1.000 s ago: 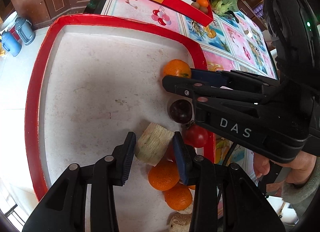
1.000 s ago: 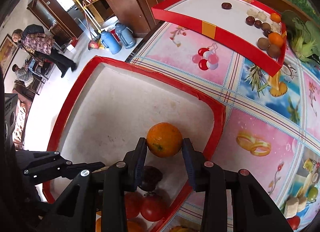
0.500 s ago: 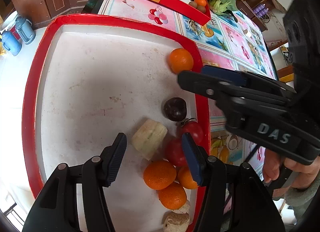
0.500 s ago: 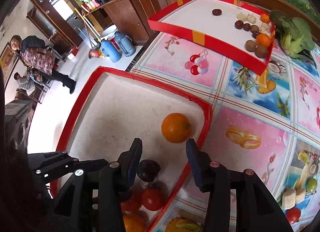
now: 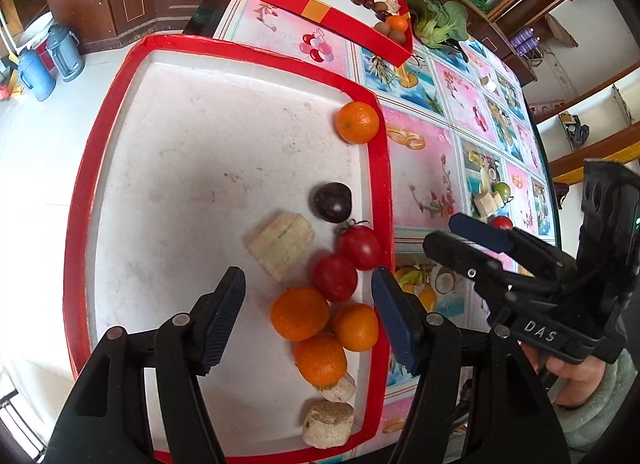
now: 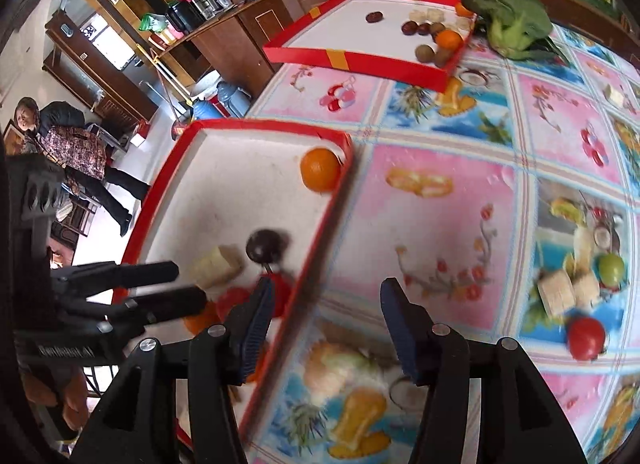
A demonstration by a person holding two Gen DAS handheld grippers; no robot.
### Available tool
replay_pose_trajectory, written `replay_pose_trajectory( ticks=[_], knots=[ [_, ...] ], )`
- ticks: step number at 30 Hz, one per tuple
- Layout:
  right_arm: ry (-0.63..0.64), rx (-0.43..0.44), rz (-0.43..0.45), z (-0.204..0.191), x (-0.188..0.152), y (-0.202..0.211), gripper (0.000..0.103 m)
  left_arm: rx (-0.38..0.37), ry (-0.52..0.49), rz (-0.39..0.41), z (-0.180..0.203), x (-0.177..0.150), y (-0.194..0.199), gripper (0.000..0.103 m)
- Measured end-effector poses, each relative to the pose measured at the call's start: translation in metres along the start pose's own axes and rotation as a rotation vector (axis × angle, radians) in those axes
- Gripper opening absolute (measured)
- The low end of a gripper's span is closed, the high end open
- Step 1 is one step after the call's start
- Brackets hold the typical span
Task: Organize fruits
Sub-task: 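Move both open tools back to the fruit pile on the tablecloth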
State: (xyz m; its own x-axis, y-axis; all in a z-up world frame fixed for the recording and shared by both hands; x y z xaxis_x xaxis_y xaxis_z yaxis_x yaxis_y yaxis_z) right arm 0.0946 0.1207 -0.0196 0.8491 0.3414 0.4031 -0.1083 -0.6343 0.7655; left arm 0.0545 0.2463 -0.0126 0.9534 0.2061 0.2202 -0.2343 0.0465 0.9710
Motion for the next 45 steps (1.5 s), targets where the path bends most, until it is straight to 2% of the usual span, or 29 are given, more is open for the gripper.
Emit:
replay_pose_trajectory(
  ticks=[9,13,34,40,45],
  knots=[
    [-0.056,-0.014,0.019,0.019,-0.038,0.026,0.062,0.0,-0.052,-0.001,0.032,-0.018,0.009,0.065],
    [-0.08,-0.025,0.03,0.028,-0.047,0.034,0.062,-0.002,-0.077,0.005,0.046,-0.023,0.012,0.073],
    [-0.254,-0.139,0.141,0.105,-0.103,0.116,0.065,-0.028,-0.265,-0.021,0.143,-0.028,-0.004,0.073],
    [-0.273,-0.159,0.159,0.121,-0.106,0.133,0.065,0.009,-0.337,-0.005,0.166,-0.018,-0.011,0.073],
    [-0.234,-0.163,0.134,0.128,-0.09,0.129,0.064,0.037,-0.368,-0.005,0.178,-0.009,-0.022,0.073]
  ],
)
Point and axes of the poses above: each gripper's, at about its wrist camera, not at the fingertips, and y roughly against the way its jaws point, z to its right, x to its top, the point moved 7 cm from there along -y, roughly the way its jaws point, and after that the axes turned 14 degrees about x, right-handed, at the moved point
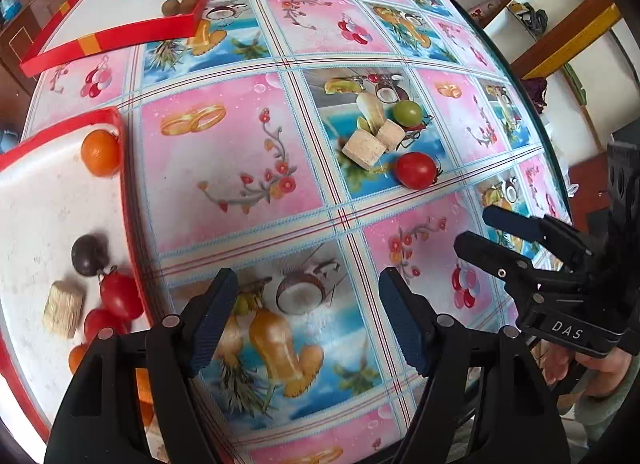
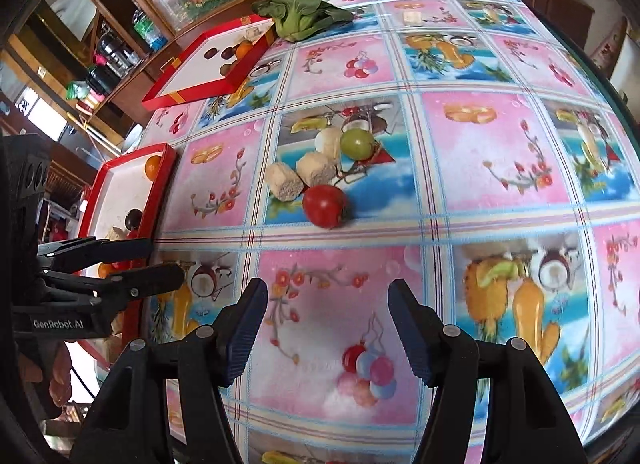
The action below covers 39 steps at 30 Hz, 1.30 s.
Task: Organize fruits
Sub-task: 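Move both open tools back to the fruit pile on the tablecloth, then grasp the red tomato with the right tool, then grasp a beige cube with the left tool while the right tool holds the tomato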
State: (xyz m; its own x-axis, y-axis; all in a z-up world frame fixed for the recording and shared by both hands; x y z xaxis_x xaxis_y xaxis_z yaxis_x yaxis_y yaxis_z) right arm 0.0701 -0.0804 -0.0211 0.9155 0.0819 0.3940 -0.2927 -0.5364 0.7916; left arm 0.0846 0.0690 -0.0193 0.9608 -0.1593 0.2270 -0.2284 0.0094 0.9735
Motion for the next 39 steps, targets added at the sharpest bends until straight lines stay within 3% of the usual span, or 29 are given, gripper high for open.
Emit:
replay_pose_trajectory(
  ticks=[11,16,29,32,36,39],
  knots=[
    [0.061,-0.037,-0.064,0.005,0.039,-0.037,0.052,0.065,-0.031,0.009,0.005,0.016,-0.011,0.072],
    [0.08,-0.025,-0.099,0.008,0.04,-0.049,0.032,0.084,-0.06,0.009,0.013,0.025,-0.018,0.072],
    [0.03,-0.022,-0.073,0.037,0.019,-0.012,0.032,0.12,-0.213,0.039,0.058,0.068,-0.04,0.066],
    [0.015,-0.021,-0.067,0.041,0.013,-0.005,0.032,0.129,-0.238,0.035,0.065,0.073,-0.046,0.055],
    [0.009,-0.019,-0.059,0.041,0.008,0.001,0.032,0.133,-0.256,0.044,0.071,0.074,-0.048,0.028],
    [0.011,-0.018,-0.057,0.039,0.006,0.004,0.032,0.107,-0.25,0.04,0.073,0.071,-0.047,0.026]
  ],
)
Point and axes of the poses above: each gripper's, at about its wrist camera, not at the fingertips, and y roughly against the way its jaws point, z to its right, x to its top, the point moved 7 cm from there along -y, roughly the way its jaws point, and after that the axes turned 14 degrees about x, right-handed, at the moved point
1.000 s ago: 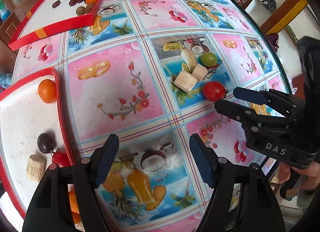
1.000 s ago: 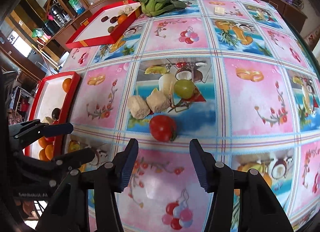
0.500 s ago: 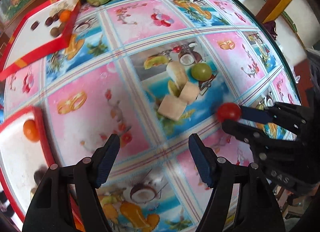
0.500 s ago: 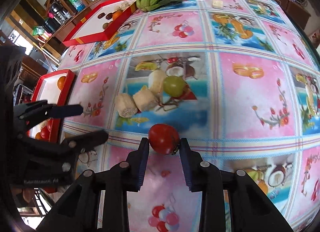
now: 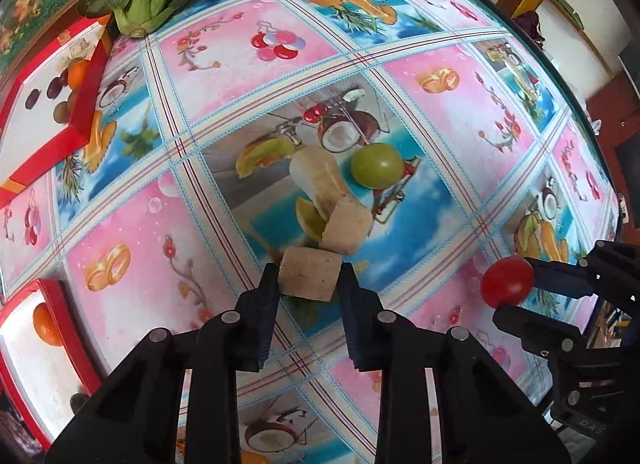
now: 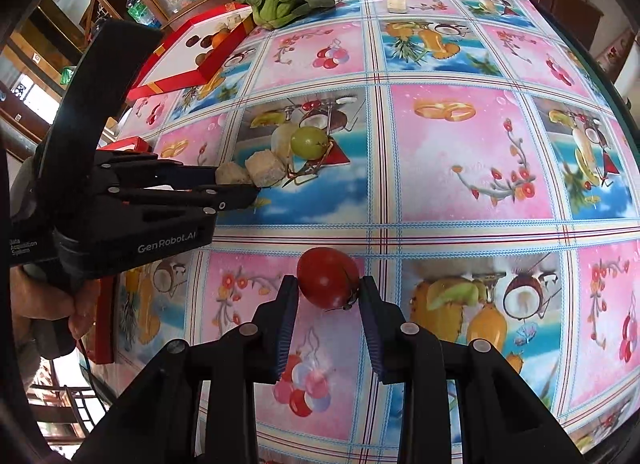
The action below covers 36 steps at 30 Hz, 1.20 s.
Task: Organize fruits
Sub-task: 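Grasp a beige cube with the left tool while the right tool holds the tomato, then carry the beige cube and tomato over the white tray with both tools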
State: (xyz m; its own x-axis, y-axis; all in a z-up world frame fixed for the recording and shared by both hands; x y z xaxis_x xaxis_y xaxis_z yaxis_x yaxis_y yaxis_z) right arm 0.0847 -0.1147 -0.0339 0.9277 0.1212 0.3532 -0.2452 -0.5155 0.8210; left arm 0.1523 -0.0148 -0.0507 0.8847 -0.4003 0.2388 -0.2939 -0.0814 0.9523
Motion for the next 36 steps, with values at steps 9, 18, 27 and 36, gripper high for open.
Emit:
replay_pose_trajectory(
  ticks=[9,18,27,36],
  knots=[
    [0.0,0.036,0.001,-0.01,-0.009,-0.001,0.032,-0.094,0.091,-0.047,-0.008,-0.043,0.011,0.026],
    [0.001,0.097,-0.01,-0.029,-0.02,-0.012,0.032,-0.096,0.149,-0.073,-0.016,-0.093,0.027,0.026],
    [0.059,0.116,-0.034,-0.056,-0.018,-0.026,0.032,-0.081,0.18,-0.059,-0.028,-0.111,0.039,0.026],
    [0.112,0.128,-0.037,-0.081,-0.013,-0.033,0.032,-0.063,0.191,-0.04,-0.035,-0.12,0.048,0.026]
  ],
)
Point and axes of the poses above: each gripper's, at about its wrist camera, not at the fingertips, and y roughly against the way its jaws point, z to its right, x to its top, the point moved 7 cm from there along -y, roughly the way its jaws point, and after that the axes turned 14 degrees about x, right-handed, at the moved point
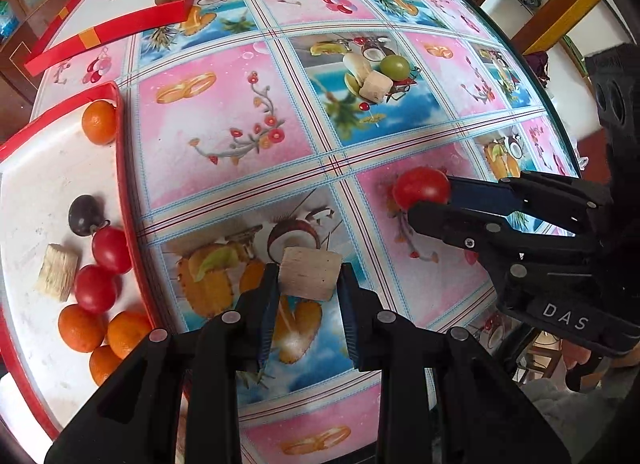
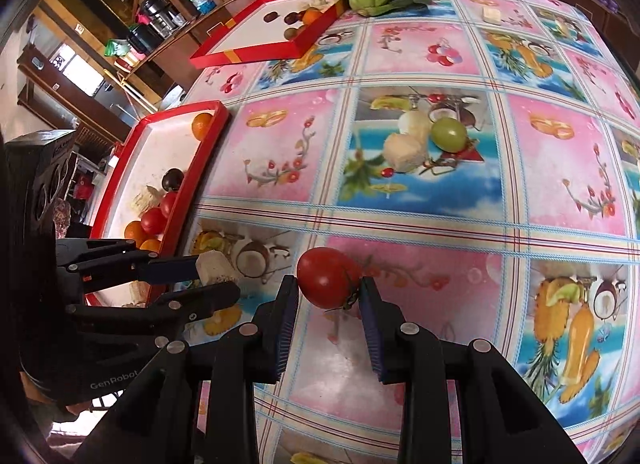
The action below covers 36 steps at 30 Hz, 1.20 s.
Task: Organize fruits
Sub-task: 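Carry the beige cube and tomato over the white tray with both tools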
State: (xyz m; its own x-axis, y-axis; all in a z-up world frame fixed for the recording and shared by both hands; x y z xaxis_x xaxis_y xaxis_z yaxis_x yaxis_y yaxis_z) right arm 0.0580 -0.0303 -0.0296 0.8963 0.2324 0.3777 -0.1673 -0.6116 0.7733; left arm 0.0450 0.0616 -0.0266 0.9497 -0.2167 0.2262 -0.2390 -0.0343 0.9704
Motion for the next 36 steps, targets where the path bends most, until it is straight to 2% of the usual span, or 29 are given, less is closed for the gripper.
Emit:
replay_pose_trajectory(
  ticks=[21,36],
  knots=[
    [0.049,0.025,-0.026,-0.036,0.003,-0.016,0.032,0.013,0.031,0.02,-0.028,-0.018,0.014,0.026],
    [0.105,0.051,-0.05,-0.073,0.011,-0.032,0.032,0.007,0.107,0.018,-0.084,-0.033,0.026,0.026]
  ],
)
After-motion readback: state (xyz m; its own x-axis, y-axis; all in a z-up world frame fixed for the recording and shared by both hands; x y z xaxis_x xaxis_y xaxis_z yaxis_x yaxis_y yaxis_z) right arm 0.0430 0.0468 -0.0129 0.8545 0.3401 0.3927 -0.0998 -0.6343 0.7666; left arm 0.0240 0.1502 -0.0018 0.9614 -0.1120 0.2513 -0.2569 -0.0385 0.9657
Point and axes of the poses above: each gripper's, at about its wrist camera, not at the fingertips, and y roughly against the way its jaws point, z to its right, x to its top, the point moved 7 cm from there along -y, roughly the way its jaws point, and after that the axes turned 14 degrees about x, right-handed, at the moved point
